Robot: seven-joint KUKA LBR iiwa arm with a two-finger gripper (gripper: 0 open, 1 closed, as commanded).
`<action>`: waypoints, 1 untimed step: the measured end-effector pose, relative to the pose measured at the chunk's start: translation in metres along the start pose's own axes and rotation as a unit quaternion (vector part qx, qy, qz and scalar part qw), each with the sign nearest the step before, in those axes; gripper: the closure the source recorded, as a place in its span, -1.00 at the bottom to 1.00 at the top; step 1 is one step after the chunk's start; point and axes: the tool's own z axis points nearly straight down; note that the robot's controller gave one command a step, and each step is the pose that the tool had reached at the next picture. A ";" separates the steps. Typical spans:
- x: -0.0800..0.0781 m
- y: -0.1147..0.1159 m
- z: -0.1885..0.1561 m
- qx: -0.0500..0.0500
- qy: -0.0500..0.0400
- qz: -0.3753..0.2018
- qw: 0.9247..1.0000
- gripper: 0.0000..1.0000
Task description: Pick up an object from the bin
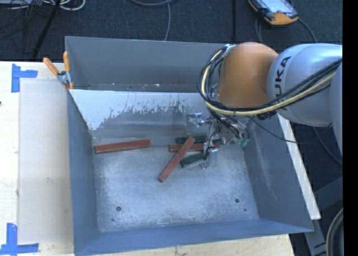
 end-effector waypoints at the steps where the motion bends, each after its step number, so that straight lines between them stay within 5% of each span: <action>1: 0.001 0.010 0.059 0.000 0.000 -0.014 1.000 -1.00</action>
Offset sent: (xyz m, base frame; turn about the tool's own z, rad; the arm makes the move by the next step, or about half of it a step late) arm -0.0011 0.0044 -0.0582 -0.0085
